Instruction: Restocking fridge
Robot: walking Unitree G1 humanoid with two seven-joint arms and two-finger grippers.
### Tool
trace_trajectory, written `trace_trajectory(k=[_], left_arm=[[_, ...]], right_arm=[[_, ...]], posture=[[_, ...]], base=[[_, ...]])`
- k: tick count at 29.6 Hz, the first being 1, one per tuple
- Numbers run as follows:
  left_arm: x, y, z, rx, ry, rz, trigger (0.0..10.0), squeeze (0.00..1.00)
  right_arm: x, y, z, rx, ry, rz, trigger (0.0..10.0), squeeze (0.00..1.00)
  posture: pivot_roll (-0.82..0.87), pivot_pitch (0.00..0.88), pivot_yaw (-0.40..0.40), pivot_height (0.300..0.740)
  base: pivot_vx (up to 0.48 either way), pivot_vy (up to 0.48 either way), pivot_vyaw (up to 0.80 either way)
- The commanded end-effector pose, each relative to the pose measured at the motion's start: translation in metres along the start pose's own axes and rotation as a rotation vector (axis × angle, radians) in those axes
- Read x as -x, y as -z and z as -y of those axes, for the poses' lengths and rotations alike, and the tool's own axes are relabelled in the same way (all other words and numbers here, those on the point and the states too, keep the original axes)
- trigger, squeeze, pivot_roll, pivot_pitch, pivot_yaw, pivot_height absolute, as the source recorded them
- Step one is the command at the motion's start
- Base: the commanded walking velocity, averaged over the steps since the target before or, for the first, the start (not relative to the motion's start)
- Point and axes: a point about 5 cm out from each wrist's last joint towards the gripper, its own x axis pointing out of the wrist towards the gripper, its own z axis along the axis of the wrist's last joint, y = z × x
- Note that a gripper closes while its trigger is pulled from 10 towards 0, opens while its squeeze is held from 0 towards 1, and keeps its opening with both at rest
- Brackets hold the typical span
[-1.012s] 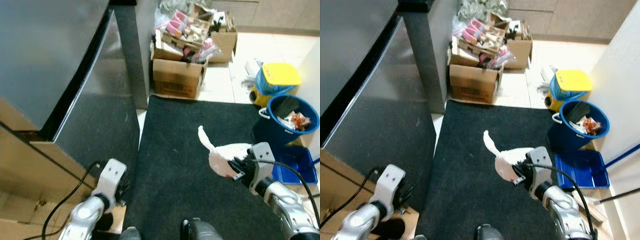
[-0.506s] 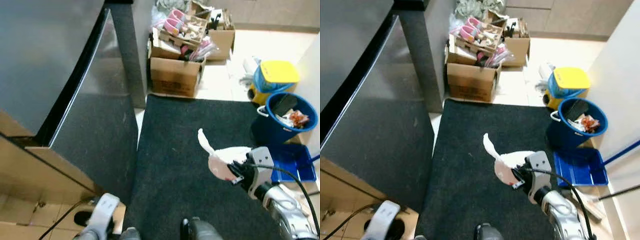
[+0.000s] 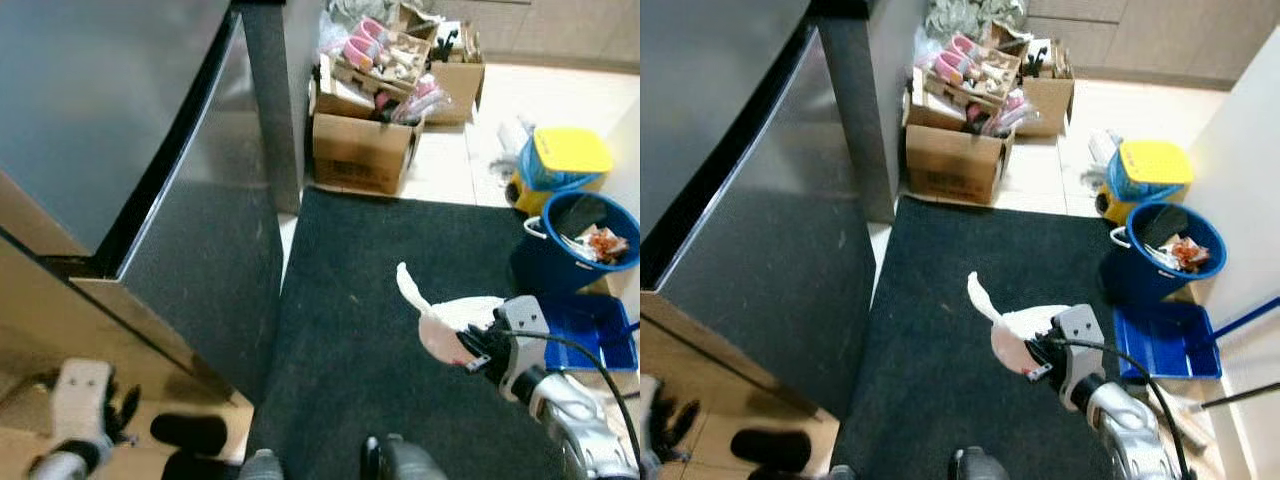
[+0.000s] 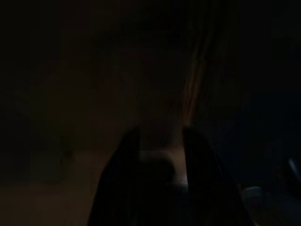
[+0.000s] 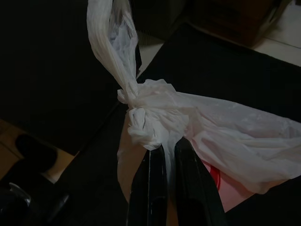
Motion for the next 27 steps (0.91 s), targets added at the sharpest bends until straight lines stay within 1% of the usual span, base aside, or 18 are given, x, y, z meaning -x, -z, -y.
trace_trajectory(k=[1, 2, 3, 5, 6, 8, 10, 11, 13, 14, 15, 16, 17, 19, 23, 25, 26, 27], left_arm=[[0.013, -0.005, -0.004, -0.051, 0.059, -0.015, 10.0, 0.0], [0.021, -0.01, -0.004, -0.076, 0.102, -0.015, 10.0, 0.0], [0.021, -0.01, -0.004, -0.076, 0.102, -0.015, 10.0, 0.0], [0.034, -0.017, 0.0, -0.117, 0.191, -0.012, 10.0, 0.0], [0.039, -0.02, 0.001, -0.122, 0.216, -0.008, 10.0, 0.0], [0.04, -0.024, 0.001, -0.12, 0.217, 0.007, 10.0, 0.0], [0.039, -0.034, 0.003, -0.119, 0.199, 0.054, 10.0, 0.0], [0.036, -0.039, 0.005, -0.094, 0.186, 0.077, 10.0, 0.0], [0.034, -0.042, 0.006, -0.075, 0.18, 0.089, 10.0, 0.0], [0.031, -0.046, 0.007, -0.064, 0.161, 0.11, 10.0, 0.0], [0.025, -0.053, 0.012, -0.031, 0.139, 0.147, 10.0, 0.0], [0.023, -0.055, 0.014, -0.025, 0.132, 0.157, 10.0, 0.0], [0.023, -0.055, 0.014, -0.025, 0.132, 0.157, 10.0, 0.0], [0.02, -0.056, 0.02, -0.018, 0.125, 0.168, 10.0, 0.0], [0.02, -0.057, 0.022, -0.021, 0.113, 0.173, 10.0, 0.0], [0.02, -0.058, 0.021, -0.019, 0.086, 0.18, 10.0, 0.0], [0.021, -0.059, 0.018, -0.019, 0.06, 0.181, 10.0, 0.0], [0.021, -0.059, 0.018, -0.019, 0.06, 0.181, 10.0, 0.0]], right_arm=[[0.002, 0.007, 0.001, -0.009, 0.004, -0.02, 10.0, 0.0], [0.001, 0.007, 0.0, -0.008, 0.001, -0.022, 10.0, 0.0], [0.001, 0.007, 0.0, -0.008, 0.001, -0.022, 10.0, 0.0], [-0.002, 0.007, -0.001, -0.01, -0.007, -0.025, 10.0, 0.0], [-0.003, 0.007, -0.002, -0.009, -0.01, -0.026, 10.0, 0.0], [-0.004, 0.007, -0.002, -0.009, -0.015, -0.025, 10.0, 0.0], [-0.004, 0.007, -0.003, -0.009, -0.022, -0.025, 10.0, 0.0], [-0.004, 0.007, -0.002, -0.008, -0.023, -0.026, 10.0, 0.0], [-0.004, 0.007, -0.002, -0.008, -0.023, -0.026, 10.0, 0.0], [-0.003, 0.007, -0.002, -0.008, -0.023, -0.026, 10.0, 0.0], [-0.003, 0.008, -0.001, -0.009, -0.022, -0.028, 10.0, 0.0], [-0.002, 0.009, -0.002, -0.009, -0.021, -0.03, 10.0, 0.0], [-0.002, 0.009, -0.002, -0.009, -0.021, -0.03, 10.0, 0.0], [0.0, 0.014, -0.003, -0.005, -0.021, -0.045, 10.0, 0.0], [0.003, 0.019, -0.005, -0.005, -0.022, -0.06, 10.0, 0.0], [0.006, 0.029, -0.006, -0.007, -0.023, -0.093, 10.0, 0.0], [0.01, 0.041, -0.009, -0.004, -0.029, -0.135, 10.0, 0.0], [0.01, 0.041, -0.009, -0.004, -0.029, -0.135, 10.0, 0.0]], posture=[[0.07, 0.224, -0.033, 0.74], [0.08, 0.227, -0.034, 0.74], [0.08, 0.227, -0.034, 0.74], [0.09, 0.233, -0.037, 0.74], [0.09, 0.233, -0.037, 0.74], [0.09, 0.233, -0.041, 0.74], [0.09, 0.234, -0.044, 0.74], [0.09, 0.233, -0.046, 0.74], [0.09, 0.233, -0.046, 0.74], [0.09, 0.233, -0.048, 0.74], [0.08, 0.234, -0.049, 0.74], [0.07, 0.234, -0.05, 0.74], [0.07, 0.234, -0.05, 0.74], [0.06, 0.234, -0.052, 0.74], [0.05, 0.235, -0.054, 0.74], [0.05, 0.237, -0.056, 0.74], [0.05, 0.238, -0.059, 0.74], [0.05, 0.238, -0.059, 0.74]], base=[[0.0, 0.0, 0.0], [0.0, 0.0, 0.0], [0.0, 0.0, 0.0], [0.0, 0.0, 0.0], [0.0, 0.0, 0.0], [0.0, 0.0, 0.0], [0.0, 0.0, 0.0], [0.0, 0.0, 0.0], [0.0, 0.0, 0.0], [0.0, 0.0, 0.0], [0.0, 0.0, 0.0], [0.0, 0.0, 0.0], [0.0, 0.0, 0.0], [0.0, 0.0, 0.0], [0.0, 0.0, 0.0], [0.0, 0.0, 0.0], [0.0, 0.0, 0.0], [0.0, 0.0, 0.0]])
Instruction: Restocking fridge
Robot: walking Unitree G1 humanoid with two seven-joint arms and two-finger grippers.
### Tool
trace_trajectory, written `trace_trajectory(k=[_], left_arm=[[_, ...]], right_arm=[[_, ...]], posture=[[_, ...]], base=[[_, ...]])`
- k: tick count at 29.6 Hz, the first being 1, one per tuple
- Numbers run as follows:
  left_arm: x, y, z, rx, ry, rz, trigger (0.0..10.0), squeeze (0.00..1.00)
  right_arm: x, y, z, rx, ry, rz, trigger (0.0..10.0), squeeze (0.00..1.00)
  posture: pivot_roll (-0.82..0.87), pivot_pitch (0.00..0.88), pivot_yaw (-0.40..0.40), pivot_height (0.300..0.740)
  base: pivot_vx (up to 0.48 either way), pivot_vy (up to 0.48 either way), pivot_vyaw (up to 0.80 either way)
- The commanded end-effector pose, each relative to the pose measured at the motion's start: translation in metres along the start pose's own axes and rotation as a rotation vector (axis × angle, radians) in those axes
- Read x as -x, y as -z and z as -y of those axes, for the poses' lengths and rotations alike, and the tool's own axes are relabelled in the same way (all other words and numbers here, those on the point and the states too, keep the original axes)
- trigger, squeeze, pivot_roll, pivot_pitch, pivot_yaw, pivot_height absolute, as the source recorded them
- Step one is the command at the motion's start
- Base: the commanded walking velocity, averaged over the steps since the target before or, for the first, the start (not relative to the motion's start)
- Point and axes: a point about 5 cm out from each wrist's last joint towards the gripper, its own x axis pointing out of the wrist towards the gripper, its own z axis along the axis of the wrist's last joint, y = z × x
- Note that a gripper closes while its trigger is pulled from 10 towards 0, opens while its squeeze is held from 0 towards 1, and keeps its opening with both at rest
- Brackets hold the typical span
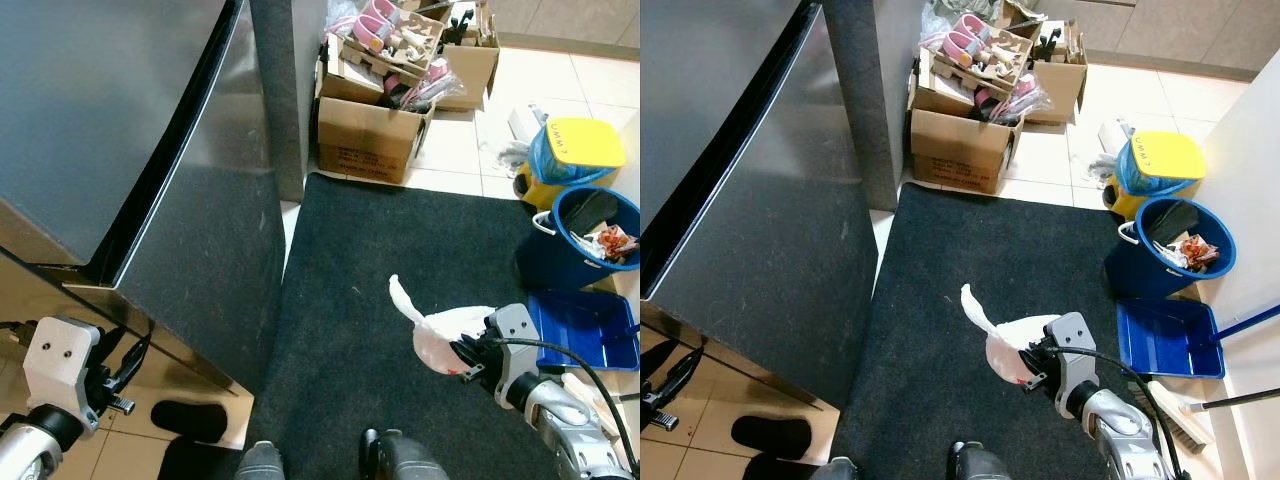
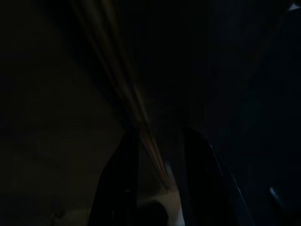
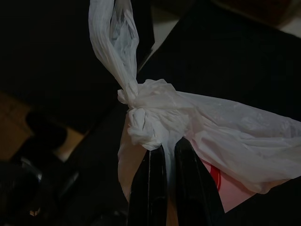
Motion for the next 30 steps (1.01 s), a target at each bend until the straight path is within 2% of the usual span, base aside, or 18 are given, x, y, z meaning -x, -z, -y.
trace_trajectory(k=[1, 4, 7, 11, 15, 21, 30], left_arm=[[0.004, 0.003, -0.001, 0.008, -0.032, -0.02, 10.0, 0.0], [0.007, 0.002, -0.005, 0.006, -0.052, -0.029, 10.0, 0.0], [0.01, 0.004, -0.015, -0.004, -0.133, -0.036, 10.0, 0.0], [0.006, 0.004, -0.014, 0.006, -0.153, -0.027, 10.0, 0.0], [0.009, 0.006, -0.018, -0.006, -0.171, -0.043, 10.0, 0.0], [0.014, 0.01, -0.02, 0.004, -0.141, -0.079, 10.0, 0.0], [0.009, 0.012, -0.022, 0.005, -0.15, -0.081, 10.0, 0.0]], right_arm=[[0.005, 0.019, -0.003, -0.009, -0.003, -0.064, 10.0, 0.0], [0.008, 0.031, -0.007, -0.015, -0.008, -0.098, 10.0, 0.0], [0.009, 0.046, -0.015, -0.026, -0.015, -0.14, 10.0, 0.0], [0.009, 0.052, -0.022, -0.019, -0.033, -0.159, 10.0, 0.0], [0.011, 0.053, -0.024, -0.026, -0.037, -0.153, 10.0, 0.0], [0.011, 0.054, -0.022, -0.021, -0.035, -0.153, 10.0, 0.0], [0.009, 0.048, -0.019, -0.012, -0.029, -0.134, 10.0, 0.0]], posture=[[0.05, 0.238, -0.059, 0.74], [0.06, 0.24, -0.06, 0.74], [0.06, 0.238, -0.061, 0.74], [0.05, 0.235, -0.062, 0.74], [0.05, 0.237, -0.063, 0.74], [0.05, 0.237, -0.063, 0.74], [0.05, 0.227, -0.067, 0.74]], base=[[0.0, 0.0, 0.0], [0.0, 0.0, 0.0], [0.0, 0.0, 0.0], [0.0, 0.0, 0.0], [0.0, 0.0, 0.0], [0.0, 0.0, 0.0], [0.0, 0.0, 0.0]])
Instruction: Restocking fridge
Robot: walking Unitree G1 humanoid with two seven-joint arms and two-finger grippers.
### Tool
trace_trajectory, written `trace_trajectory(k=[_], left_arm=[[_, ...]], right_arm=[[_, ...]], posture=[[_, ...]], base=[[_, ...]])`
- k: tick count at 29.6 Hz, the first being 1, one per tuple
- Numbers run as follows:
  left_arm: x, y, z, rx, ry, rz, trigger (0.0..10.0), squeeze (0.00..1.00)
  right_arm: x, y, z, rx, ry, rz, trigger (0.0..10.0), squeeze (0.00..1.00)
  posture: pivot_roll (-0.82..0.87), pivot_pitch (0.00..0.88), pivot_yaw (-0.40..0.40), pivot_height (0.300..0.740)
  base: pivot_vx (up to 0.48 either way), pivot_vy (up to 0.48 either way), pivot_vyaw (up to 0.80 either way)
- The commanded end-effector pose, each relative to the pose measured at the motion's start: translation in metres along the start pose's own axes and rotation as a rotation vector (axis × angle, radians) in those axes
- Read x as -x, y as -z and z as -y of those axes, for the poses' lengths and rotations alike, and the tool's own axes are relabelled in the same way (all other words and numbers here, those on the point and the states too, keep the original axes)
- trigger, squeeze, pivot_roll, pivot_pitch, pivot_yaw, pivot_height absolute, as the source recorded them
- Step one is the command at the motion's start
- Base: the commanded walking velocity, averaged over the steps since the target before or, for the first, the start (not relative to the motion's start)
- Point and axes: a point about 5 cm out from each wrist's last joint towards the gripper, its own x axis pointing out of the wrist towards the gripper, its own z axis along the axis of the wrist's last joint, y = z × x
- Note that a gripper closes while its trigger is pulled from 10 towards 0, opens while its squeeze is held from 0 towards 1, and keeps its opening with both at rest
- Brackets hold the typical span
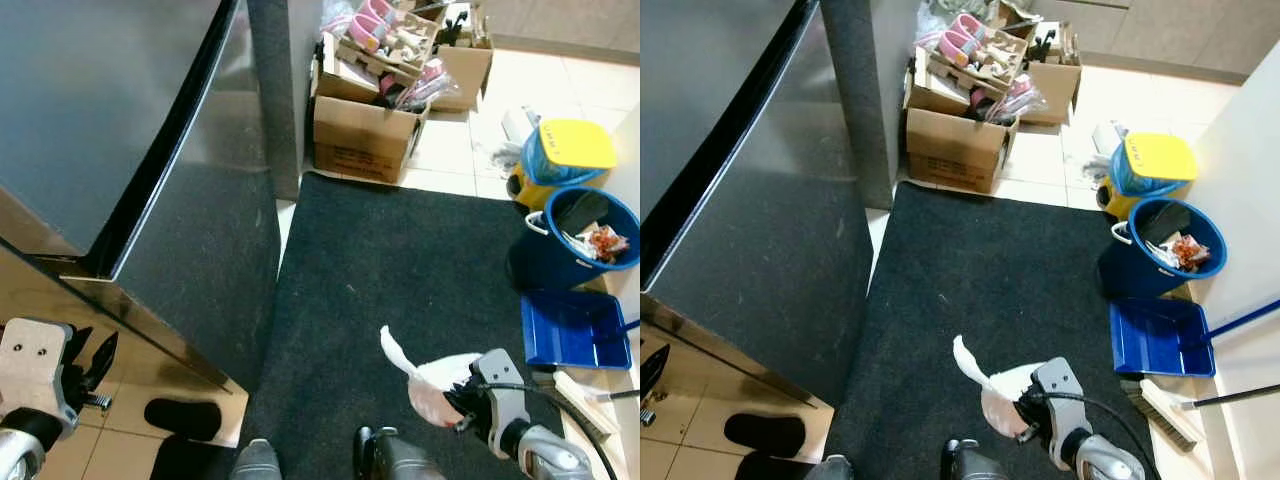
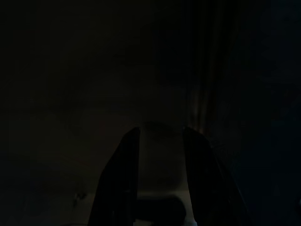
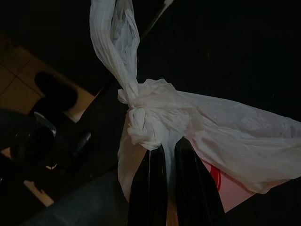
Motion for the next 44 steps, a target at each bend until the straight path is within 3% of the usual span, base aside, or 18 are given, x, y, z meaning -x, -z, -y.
trace_trajectory(k=[1, 5, 11, 15, 25, 26, 27, 28, 36, 37, 38, 39, 44], left_arm=[[0.001, 0.008, -0.004, 0.008, -0.011, -0.042, 10.0, 0.0], [-0.008, 0.005, 0.005, 0.051, 0.002, -0.021, 10.0, 0.0], [-0.005, 0.007, 0.016, 0.073, 0.079, -0.036, 10.0, 0.0], [0.0, 0.008, 0.015, 0.076, 0.115, -0.055, 10.0, 0.0], [-0.007, 0.008, 0.012, 0.073, 0.045, -0.048, 10.0, 0.0], [-0.009, 0.007, 0.011, 0.08, 0.032, -0.041, 1.0, 0.0], [-0.009, 0.007, 0.011, 0.08, 0.032, -0.041, 1.0, 0.0], [-0.01, 0.005, 0.011, 0.094, 0.024, -0.031, 0.0, 0.0], [-0.007, 0.004, 0.014, 0.104, 0.073, -0.032, 0.0, 0.0], [-0.006, 0.005, 0.015, 0.101, 0.081, -0.045, 8.1, 0.0], [-0.005, 0.006, 0.015, 0.098, 0.084, -0.055, 8.1, 0.0], [-0.001, 0.008, 0.016, 0.103, 0.104, -0.078, 10.0, 0.0], [0.004, 0.009, 0.02, 0.114, 0.16, -0.084, 10.0, 0.0]], right_arm=[[0.004, 0.01, -0.001, -0.005, 0.001, -0.027, 10.0, 0.0], [0.004, 0.01, -0.001, 0.002, 0.0, -0.029, 10.0, 0.0], [0.005, 0.008, 0.003, -0.002, 0.013, -0.02, 10.0, 0.0], [0.007, 0.01, 0.003, 0.0, 0.014, -0.025, 10.0, 0.0], [0.003, 0.008, 0.002, 0.0, 0.011, -0.024, 10.0, 0.0], [0.003, 0.008, 0.002, -0.001, 0.01, -0.022, 10.0, 0.0], [0.003, 0.008, 0.002, -0.001, 0.01, -0.022, 10.0, 0.0], [0.004, 0.009, 0.002, -0.002, 0.011, -0.022, 10.0, 0.0], [0.006, 0.011, 0.004, -0.005, 0.018, -0.027, 10.0, 0.0], [0.005, 0.011, 0.003, -0.005, 0.018, -0.027, 10.0, 0.0], [0.005, 0.011, 0.003, -0.005, 0.018, -0.026, 10.0, 0.0], [0.004, 0.011, 0.003, -0.005, 0.017, -0.025, 10.0, 0.0], [0.004, 0.011, 0.002, -0.007, 0.014, -0.025, 10.0, 0.0]], posture=[[0.05, 0.227, -0.067, 0.74], [0.04, 0.222, -0.066, 0.74], [0.04, 0.219, -0.064, 0.74], [0.04, 0.22, -0.065, 0.74], [0.04, 0.217, -0.063, 0.74], [0.04, 0.218, -0.065, 0.74], [0.04, 0.218, -0.065, 0.74], [0.04, 0.22, -0.064, 0.74], [0.04, 0.222, -0.062, 0.74], [0.04, 0.222, -0.061, 0.74], [0.04, 0.222, -0.061, 0.74], [0.04, 0.222, -0.06, 0.74], [0.05, 0.223, -0.062, 0.74]], base=[[0.0, 0.0, 0.0], [0.0, 0.0, 0.0], [0.0, 0.0, 0.0], [0.0, 0.0, 0.0], [0.0, 0.0, 0.0], [0.0, 0.0, 0.0], [0.0, 0.0, 0.0], [0.0, 0.0, 0.0], [0.0, 0.0, 0.0], [0.0, 0.0, 0.0], [0.0, 0.0, 0.0], [0.0, 0.0, 0.0], [0.0, 0.0, 0.0]])
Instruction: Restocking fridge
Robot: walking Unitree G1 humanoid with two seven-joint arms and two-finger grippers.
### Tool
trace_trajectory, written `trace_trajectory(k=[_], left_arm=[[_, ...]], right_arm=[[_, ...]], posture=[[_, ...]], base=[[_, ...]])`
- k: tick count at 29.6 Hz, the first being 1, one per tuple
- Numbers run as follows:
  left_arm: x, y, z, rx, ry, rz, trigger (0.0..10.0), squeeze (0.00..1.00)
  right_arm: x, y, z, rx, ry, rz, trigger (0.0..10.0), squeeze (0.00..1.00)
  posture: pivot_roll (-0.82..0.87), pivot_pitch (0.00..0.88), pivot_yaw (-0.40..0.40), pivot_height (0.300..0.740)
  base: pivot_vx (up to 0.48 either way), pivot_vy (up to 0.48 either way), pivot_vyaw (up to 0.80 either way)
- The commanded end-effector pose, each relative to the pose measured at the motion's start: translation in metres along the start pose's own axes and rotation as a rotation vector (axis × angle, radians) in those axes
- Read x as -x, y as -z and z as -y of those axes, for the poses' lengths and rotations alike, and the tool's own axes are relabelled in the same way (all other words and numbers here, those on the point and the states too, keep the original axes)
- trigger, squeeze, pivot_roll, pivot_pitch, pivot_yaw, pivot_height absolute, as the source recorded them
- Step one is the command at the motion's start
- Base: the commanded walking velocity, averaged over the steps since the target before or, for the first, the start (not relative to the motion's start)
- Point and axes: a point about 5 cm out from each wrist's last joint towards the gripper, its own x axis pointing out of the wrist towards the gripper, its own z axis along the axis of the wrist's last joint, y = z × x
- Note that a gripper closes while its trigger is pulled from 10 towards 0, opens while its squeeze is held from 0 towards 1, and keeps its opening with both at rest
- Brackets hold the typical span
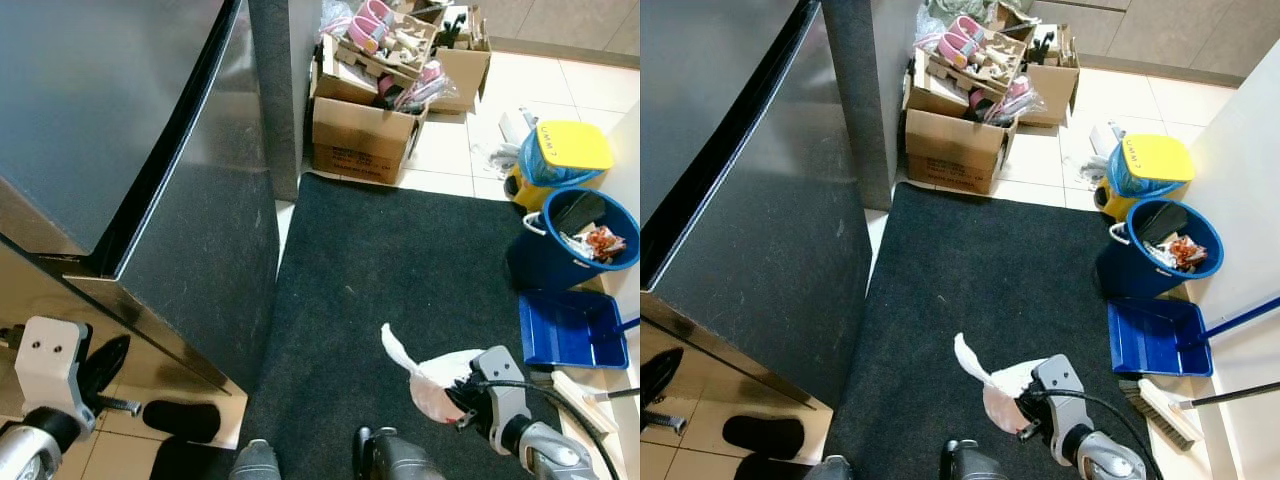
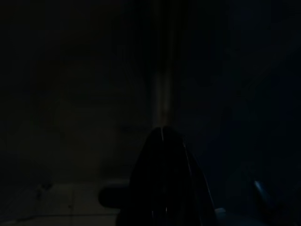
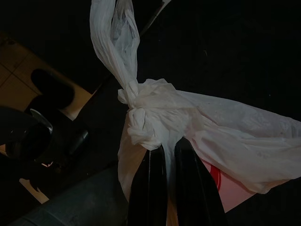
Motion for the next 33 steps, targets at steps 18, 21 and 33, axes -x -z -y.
trace_trajectory(k=[18, 21, 33], left_arm=[[-0.028, -0.017, -0.003, 0.015, -0.145, 0.112, 10.0, 0.0], [-0.031, -0.018, -0.003, 0.005, -0.16, 0.117, 10.0, 0.0], [-0.037, -0.017, 0.005, 0.021, -0.095, 0.11, 10.0, 1.0]], right_arm=[[0.003, 0.007, 0.0, -0.018, 0.015, -0.004, 10.0, 0.0], [0.003, 0.007, -0.001, -0.02, 0.015, -0.002, 10.0, 0.0], [0.004, 0.008, 0.0, -0.02, 0.018, -0.005, 10.0, 0.0]], posture=[[0.03, 0.222, -0.06, 0.74], [0.03, 0.222, -0.06, 0.74], [0.03, 0.224, -0.059, 0.74]], base=[[0.0, 0.0, 0.0], [0.0, 0.0, 0.0], [0.0, 0.0, 0.0]])
